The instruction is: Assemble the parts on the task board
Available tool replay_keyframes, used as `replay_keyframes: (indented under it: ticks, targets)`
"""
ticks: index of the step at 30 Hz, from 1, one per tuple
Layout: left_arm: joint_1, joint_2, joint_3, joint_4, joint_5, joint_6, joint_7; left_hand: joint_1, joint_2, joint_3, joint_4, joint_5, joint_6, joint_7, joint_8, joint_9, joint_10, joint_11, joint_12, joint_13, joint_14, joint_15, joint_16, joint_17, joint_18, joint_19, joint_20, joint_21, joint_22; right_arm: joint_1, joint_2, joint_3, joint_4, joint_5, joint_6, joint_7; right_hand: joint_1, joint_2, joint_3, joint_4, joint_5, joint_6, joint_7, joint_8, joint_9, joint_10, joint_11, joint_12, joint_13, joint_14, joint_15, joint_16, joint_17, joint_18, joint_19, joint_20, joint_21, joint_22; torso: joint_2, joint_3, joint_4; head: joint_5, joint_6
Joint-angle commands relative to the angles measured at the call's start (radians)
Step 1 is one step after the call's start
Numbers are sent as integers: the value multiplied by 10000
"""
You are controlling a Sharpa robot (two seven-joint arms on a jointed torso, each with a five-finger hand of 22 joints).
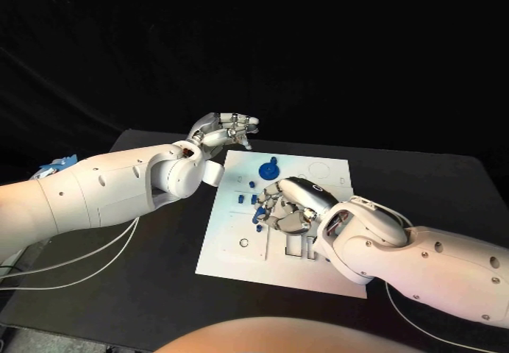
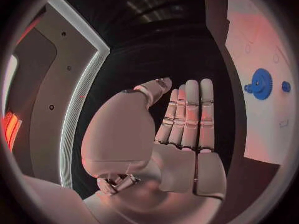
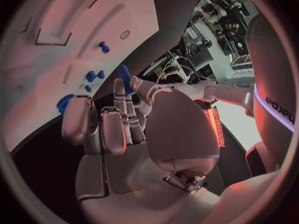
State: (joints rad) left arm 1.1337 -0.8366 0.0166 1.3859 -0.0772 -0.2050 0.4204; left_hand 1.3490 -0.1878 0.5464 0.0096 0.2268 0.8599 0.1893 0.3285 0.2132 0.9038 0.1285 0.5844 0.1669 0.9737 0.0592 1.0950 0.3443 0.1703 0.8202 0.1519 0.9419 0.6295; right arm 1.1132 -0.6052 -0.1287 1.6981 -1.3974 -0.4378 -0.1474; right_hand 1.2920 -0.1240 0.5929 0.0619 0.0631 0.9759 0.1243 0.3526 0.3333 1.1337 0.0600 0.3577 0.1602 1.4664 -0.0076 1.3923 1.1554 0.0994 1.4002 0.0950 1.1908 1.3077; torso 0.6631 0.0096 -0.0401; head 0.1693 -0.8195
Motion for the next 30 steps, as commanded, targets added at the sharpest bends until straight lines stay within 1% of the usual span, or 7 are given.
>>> replay_keyframes:
  ticks: [1,5,10,17,20,23,30]
  targets:
    - [2,50,1,-1,-8,201,42,-11,84,-48,-1,50,-67,17,-20,11,-82,-15,58,11,-77,7,-41,-12,122,-2,85,-33,-14,-157,272,-26,-191,110,71,285,-60,13,44,19,25,-20,20,188,543,27,-2,-77,14,215,-82,-23,3,-192,34,-52,-20,1034,18,-5,4,124,-24]
    - [2,77,-2,2,-9,215,35,-11,84,-48,-1,50,-67,17,-20,11,-82,-15,58,11,-77,7,-41,-12,122,-2,85,-33,-14,-379,637,-79,-500,44,169,356,-55,17,51,15,33,-32,26,186,546,19,2,-85,13,215,-80,-23,3,-192,35,-52,-20,1035,32,-6,-16,212,-72]
    - [3,84,-3,11,-14,217,32,-11,84,-48,-1,50,-67,17,-20,11,-82,-15,58,11,-77,7,-41,-12,122,-2,85,-33,-14,-530,845,-117,-771,-236,224,398,-49,20,57,10,42,-42,31,184,550,12,5,-92,13,216,-77,-23,2,-190,32,-52,-30,1032,17,0,-43,283,-127]
    - [3,90,-3,14,-19,229,27,-11,84,-48,-1,50,-67,17,-20,11,-82,-15,58,11,-77,7,-41,-12,122,-2,85,-33,-14,-633,984,-146,-993,-617,374,410,-39,21,67,-2,62,-56,37,184,557,3,10,-102,13,220,-74,-15,21,-196,44,-51,-6,1044,11,6,-16,289,-175]
    - [3,87,-3,13,-21,231,24,-11,84,-48,-1,50,-67,17,-20,11,-82,-15,58,11,-77,7,-41,-12,122,-2,85,-33,-14,-660,1025,-159,-1051,-694,600,378,-39,21,67,-2,62,-56,37,184,557,3,10,-102,13,220,-74,-15,21,-196,44,-51,-6,1044,11,6,-16,289,-175]
    - [3,81,-3,13,-25,227,22,-11,84,-48,-1,50,-67,17,-20,11,-82,-15,58,11,-77,7,-41,-12,122,-2,85,-33,-14,-675,1050,-174,-1082,-730,768,366,-38,16,69,-7,78,-67,45,184,562,-2,15,-109,13,224,-71,-8,35,-200,53,-50,10,1053,14,6,-24,304,-210]
    - [3,76,-3,13,-41,223,21,-11,84,-48,-1,50,-67,17,-20,11,-82,-15,58,11,-77,7,-41,-12,122,-2,85,-33,-14,-703,1071,-193,-1118,-813,993,323,-38,16,69,-7,78,-67,45,184,562,-2,15,-109,13,224,-71,-8,35,-200,53,-50,10,1053,8,2,-20,321,-248]
